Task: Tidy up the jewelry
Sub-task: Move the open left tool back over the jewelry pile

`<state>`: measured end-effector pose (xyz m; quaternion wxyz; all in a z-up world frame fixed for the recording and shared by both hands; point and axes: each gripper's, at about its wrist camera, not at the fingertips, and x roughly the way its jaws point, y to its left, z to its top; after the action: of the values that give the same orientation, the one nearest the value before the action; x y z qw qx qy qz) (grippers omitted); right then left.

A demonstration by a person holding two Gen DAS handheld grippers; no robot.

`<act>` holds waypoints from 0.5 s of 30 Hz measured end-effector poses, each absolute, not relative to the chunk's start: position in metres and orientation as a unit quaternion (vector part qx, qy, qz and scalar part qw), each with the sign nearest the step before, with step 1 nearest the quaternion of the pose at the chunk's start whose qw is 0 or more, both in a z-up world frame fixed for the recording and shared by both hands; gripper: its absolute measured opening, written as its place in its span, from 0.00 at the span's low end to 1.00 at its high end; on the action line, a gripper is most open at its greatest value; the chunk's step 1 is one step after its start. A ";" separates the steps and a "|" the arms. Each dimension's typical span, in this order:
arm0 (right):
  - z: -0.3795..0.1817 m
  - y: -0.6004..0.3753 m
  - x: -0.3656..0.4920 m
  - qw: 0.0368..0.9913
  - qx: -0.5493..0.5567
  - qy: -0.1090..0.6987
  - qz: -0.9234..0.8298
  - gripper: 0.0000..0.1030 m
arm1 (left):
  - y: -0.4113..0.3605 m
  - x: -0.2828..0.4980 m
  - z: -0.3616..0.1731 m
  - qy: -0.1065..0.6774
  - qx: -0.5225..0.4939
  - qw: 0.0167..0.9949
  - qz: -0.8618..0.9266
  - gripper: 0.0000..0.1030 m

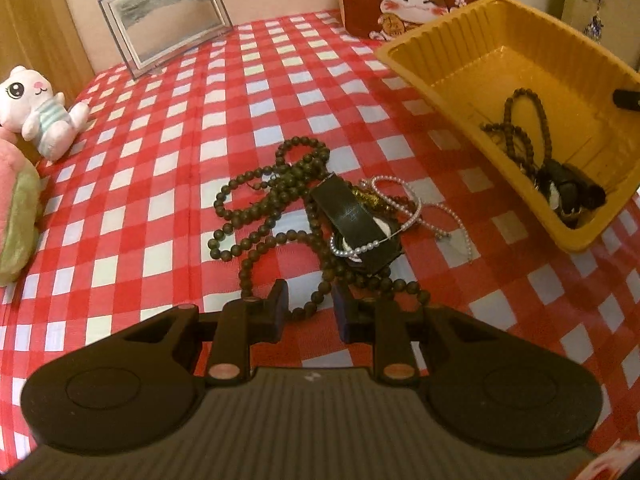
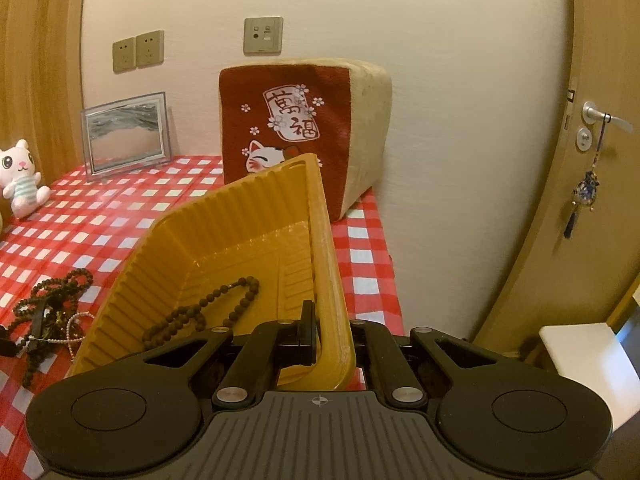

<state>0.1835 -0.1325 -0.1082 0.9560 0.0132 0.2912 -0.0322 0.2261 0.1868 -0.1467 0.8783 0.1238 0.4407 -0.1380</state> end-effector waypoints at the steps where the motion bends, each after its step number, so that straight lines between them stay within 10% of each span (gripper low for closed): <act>1: -0.108 -0.133 0.183 0.956 0.014 0.292 -0.033 0.04 | 0.186 0.227 -0.148 0.443 0.125 0.877 -0.138 0.19; 15: -0.107 -0.130 0.181 0.957 0.014 0.289 -0.033 0.04 | 0.201 0.225 -0.136 0.448 0.070 0.882 -0.132 0.05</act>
<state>0.1810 -0.1301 -0.1066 0.9567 0.0138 0.2889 -0.0328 0.2248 0.2011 -0.1364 0.8818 0.0697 0.4475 -0.1317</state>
